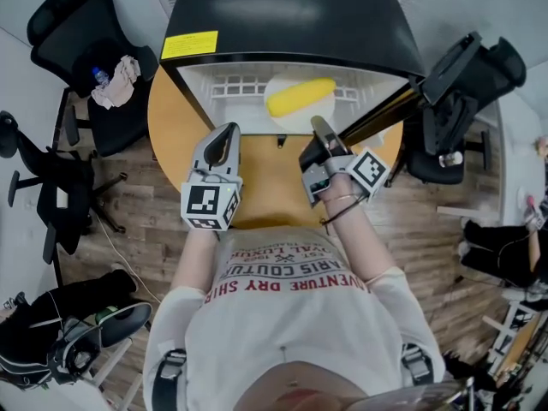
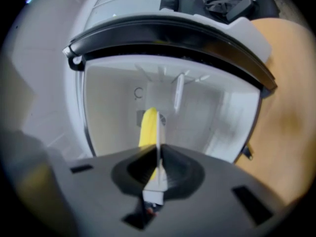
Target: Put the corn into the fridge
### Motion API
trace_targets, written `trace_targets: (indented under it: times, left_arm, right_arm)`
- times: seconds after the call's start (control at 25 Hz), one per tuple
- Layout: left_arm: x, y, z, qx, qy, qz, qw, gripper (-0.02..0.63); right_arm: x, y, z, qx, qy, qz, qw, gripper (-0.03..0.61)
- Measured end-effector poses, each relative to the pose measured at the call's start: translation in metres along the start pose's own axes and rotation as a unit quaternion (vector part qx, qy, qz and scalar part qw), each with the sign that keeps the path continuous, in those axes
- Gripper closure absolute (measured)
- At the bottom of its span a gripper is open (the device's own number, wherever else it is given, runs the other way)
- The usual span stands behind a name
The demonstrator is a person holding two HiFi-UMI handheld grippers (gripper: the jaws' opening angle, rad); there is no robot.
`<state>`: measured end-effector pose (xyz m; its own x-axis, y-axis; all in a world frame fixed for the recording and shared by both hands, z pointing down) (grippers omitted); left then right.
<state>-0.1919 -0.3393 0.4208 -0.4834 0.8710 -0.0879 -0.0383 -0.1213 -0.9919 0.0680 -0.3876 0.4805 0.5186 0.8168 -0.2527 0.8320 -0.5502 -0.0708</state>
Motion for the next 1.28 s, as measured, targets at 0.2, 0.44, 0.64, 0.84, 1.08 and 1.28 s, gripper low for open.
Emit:
trace_targets:
  times: [0.2,0.44,0.64,0.84,1.08,1.28]
  left_arm:
    - [-0.006,-0.003,0.012,0.007,-0.002,0.003,1.0000,0.586]
    - [-0.007,-0.007,0.022,0.016,0.000,0.010,0.9998,0.586]
    - [-0.008,-0.008,0.024,0.020,-0.006,0.011,0.9997,0.586]
    - [-0.012,-0.012,0.025,0.018,-0.013,0.018,0.9996,0.586]
    - [-0.010,-0.027,0.027,0.028,-0.012,0.034,0.9990,0.586]
    - [-0.008,-0.031,0.030,0.029,-0.008,0.038,0.9988,0.586]
  right_arm:
    - [-0.016,0.003,0.001,-0.005,-0.011,-0.014,1.000,0.532]
    - [-0.029,0.002,0.002,-0.019,-0.017,-0.025,0.999,0.531]
    - [-0.036,-0.002,0.001,-0.037,-0.022,-0.024,0.999,0.531]
    - [-0.044,-0.004,0.001,-0.054,-0.030,-0.039,0.997,0.531]
    - [-0.055,-0.008,0.004,-0.066,-0.041,-0.051,0.996,0.532]
    - [-0.061,-0.008,0.008,-0.070,-0.043,-0.054,0.995,0.532]
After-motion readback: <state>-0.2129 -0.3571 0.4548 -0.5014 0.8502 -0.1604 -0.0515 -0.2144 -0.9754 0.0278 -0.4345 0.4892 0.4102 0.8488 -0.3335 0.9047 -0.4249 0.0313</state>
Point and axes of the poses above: the fingertips, and each gripper's own axes: x backward along the fingers, z to its left, y out of its top, the point moved 9 cm from there along x, backward along the fingers, and after that the axes turned 8 degrees about -y, right-handed, at the moved point
